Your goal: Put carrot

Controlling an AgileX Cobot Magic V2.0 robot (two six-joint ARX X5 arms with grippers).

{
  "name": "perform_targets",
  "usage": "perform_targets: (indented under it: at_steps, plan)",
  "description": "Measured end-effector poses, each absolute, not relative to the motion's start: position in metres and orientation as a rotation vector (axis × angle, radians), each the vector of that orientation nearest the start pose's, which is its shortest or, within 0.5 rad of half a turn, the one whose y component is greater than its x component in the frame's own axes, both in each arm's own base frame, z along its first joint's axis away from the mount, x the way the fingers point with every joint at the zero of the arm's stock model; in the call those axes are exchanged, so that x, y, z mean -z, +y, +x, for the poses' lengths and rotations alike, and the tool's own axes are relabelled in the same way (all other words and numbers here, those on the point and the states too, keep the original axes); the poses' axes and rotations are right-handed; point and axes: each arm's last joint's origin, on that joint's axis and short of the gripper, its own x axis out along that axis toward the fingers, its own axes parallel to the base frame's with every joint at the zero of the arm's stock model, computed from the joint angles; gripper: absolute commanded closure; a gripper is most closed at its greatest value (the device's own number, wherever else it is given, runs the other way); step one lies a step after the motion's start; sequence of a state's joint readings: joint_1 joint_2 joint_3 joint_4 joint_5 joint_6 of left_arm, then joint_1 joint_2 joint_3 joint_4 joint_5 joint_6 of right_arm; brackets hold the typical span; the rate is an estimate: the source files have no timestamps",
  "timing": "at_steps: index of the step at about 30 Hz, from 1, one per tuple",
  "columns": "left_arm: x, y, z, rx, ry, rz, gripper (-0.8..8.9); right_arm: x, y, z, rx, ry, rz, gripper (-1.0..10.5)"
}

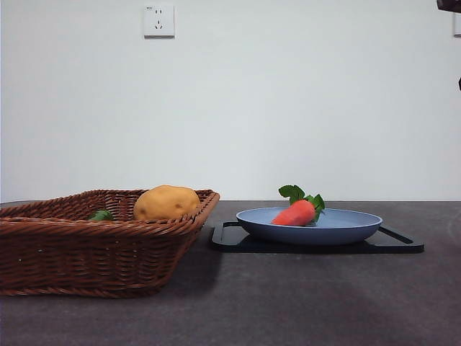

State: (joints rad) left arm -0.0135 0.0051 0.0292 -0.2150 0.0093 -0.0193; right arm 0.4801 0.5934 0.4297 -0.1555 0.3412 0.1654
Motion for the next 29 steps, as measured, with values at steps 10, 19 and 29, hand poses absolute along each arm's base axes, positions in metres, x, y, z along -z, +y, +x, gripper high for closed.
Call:
perform_targets:
  at_steps: [10, 19, 29]
  plan:
    - [-0.152, -0.002, 0.094, 0.027, 0.191, -0.025, 8.05, -0.241, 0.057, 0.131, -0.113, 0.303, 0.036, 9.4]
    - [-0.152, -0.002, 0.094, 0.027, 0.191, -0.025, 8.05, -0.241, 0.057, 0.131, -0.113, 0.303, 0.036, 9.4]
    - [-0.152, -0.002, 0.094, 0.027, 0.191, -0.026, 8.05, -0.249, 0.044, 0.114, -0.062, 0.232, -0.027, 9.4]
